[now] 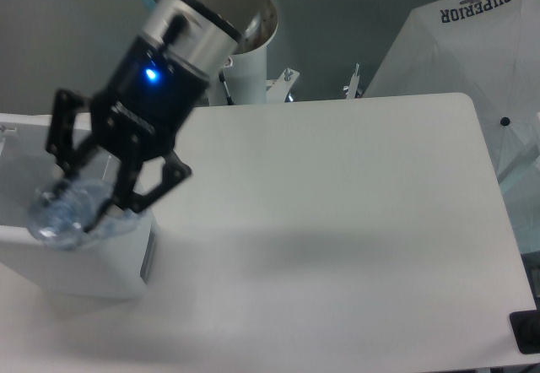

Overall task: Place the trash in the trash can
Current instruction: 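Lift the bottle and carry it over the trash bin, then open the gripper to release the bottle into the bin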

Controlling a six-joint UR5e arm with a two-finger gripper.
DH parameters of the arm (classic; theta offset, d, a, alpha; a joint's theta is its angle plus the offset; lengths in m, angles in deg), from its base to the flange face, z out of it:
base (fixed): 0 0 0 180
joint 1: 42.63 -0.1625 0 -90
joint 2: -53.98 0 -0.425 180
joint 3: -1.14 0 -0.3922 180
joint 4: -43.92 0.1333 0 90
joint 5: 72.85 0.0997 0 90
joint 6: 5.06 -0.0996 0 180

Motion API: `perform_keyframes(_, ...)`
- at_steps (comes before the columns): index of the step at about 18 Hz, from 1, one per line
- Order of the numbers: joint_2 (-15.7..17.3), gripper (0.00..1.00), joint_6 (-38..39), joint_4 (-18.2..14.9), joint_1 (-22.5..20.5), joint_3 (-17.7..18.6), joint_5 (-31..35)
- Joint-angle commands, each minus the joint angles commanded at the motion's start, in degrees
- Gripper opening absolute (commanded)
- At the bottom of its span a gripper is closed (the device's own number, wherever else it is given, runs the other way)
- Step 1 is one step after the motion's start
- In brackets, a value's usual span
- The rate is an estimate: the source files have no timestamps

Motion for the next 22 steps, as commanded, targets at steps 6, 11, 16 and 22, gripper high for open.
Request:
perform_keyframes(6, 2.38, 0.38, 0.0, 3.06, 4.13, 6.75, 0.0)
perform_keyframes(11, 3.08, 0.4, -0.53, 5.54, 5.89, 11.6, 0.09)
perform_keyframes(16, 3.43, 0.47, -4.91, 5.62, 6.6, 15.72, 0.18)
perform_keyframes(22, 5.89, 0.96, -12.47, 5.62, 6.25, 21.97, 0.62)
